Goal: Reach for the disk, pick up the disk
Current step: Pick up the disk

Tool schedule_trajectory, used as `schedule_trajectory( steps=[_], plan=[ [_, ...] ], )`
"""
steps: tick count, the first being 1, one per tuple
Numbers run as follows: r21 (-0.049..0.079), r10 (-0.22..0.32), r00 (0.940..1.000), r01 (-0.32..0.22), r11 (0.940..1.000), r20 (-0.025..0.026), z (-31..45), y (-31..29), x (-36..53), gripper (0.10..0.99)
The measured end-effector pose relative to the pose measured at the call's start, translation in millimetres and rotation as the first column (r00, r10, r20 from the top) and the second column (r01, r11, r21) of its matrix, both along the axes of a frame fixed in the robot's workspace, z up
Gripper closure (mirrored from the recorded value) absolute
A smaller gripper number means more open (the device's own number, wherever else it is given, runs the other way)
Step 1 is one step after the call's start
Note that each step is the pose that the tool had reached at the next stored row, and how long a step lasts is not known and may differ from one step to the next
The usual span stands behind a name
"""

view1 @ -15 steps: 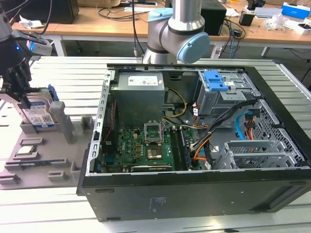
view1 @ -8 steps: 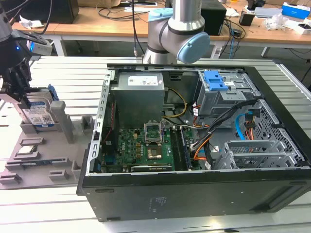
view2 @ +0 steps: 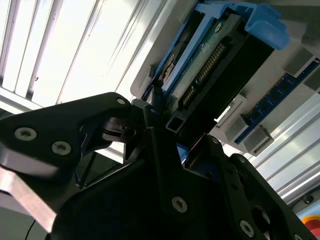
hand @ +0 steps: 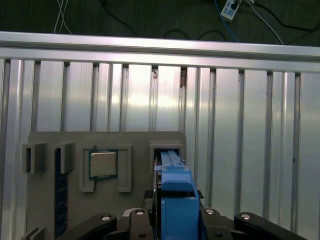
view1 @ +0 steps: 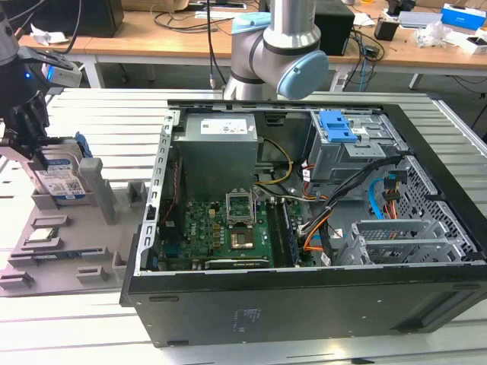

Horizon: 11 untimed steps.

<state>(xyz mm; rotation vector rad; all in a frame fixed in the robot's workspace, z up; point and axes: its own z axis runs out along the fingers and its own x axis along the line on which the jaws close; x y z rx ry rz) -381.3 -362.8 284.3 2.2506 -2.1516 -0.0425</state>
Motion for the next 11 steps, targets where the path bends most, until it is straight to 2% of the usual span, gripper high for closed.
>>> schedule_trajectory(
  steps=[4, 11],
  plan=[
    [0.000, 0.000, 1.0000, 0.000, 1.0000, -0.0001, 4.5, 0.0, 0.2, 0.722],
    [0.000, 0.000, 1.0000, 0.000, 1.0000, -0.0001, 26.1, 0.1, 0.4, 0.722]
  ],
)
